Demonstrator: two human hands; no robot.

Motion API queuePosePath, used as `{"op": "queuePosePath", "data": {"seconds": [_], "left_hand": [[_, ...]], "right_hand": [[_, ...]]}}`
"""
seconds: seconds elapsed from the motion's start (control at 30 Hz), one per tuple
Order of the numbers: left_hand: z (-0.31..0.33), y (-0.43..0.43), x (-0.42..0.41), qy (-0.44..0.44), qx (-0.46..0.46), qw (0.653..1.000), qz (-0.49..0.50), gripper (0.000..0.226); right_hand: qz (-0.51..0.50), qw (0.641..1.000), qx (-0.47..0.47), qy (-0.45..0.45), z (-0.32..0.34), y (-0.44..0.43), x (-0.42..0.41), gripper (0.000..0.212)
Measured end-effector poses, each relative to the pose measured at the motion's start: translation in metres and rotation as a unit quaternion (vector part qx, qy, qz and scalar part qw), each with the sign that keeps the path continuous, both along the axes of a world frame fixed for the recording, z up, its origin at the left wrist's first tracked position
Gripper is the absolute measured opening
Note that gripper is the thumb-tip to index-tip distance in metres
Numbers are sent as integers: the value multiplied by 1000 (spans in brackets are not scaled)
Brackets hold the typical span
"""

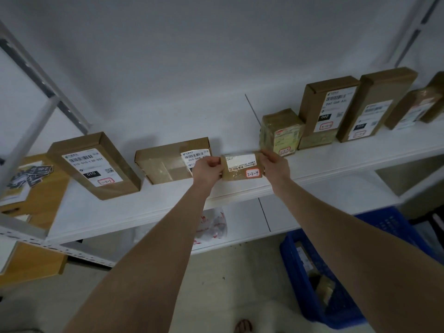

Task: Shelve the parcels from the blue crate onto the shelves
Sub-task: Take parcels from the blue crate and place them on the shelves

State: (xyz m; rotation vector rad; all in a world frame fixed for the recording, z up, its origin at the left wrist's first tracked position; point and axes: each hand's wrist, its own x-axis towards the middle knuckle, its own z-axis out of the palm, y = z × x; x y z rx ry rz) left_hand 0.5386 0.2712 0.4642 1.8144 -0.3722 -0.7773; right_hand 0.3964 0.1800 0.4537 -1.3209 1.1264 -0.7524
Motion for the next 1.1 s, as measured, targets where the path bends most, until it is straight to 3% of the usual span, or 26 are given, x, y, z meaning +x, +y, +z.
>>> {"op": "queuePosePath", "data": {"seconds": [0.27, 0.4, 0.53, 0.6, 0.67, 0.73, 0.77, 0.83, 0.9, 1.1], "left_hand": [[-15, -13, -34, -71, 36, 996, -40, 35], [-17, -14, -48, -131, 62, 988, -62, 47], [-18, -14, -53, -201, 76, 970, -113, 49], [-18, -11, -57, -278, 107, 943, -146, 54], [-18, -6, -62, -392, 143, 890, -184, 60], [-18, -2, -68, -480, 131, 838, -224, 64], [-18, -2, -71, -511, 130, 813, -248, 66], [-23, -3, -76, -537, 168, 775, -286, 67], [-25, -5, -77, -532, 210, 766, -295, 66], [-24, -13, -67, -516, 231, 769, -298, 68]], "right_hand": [[-37, 997, -23, 65, -8, -16, -23, 26], [0, 993, -70, 97, -18, -18, -28, 29], [54, 971, -136, 191, -24, -21, -27, 38], [70, 938, -210, 268, -24, -19, -32, 40], [98, 877, -344, 322, -22, -14, -38, 46], [143, 809, -475, 315, -22, -11, -41, 55], [169, 779, -514, 318, -22, -10, -40, 59], [253, 745, -498, 365, -17, -3, -38, 64], [299, 732, -460, 405, -19, -1, -37, 65], [306, 729, -438, 427, -17, -6, -26, 64]]}}
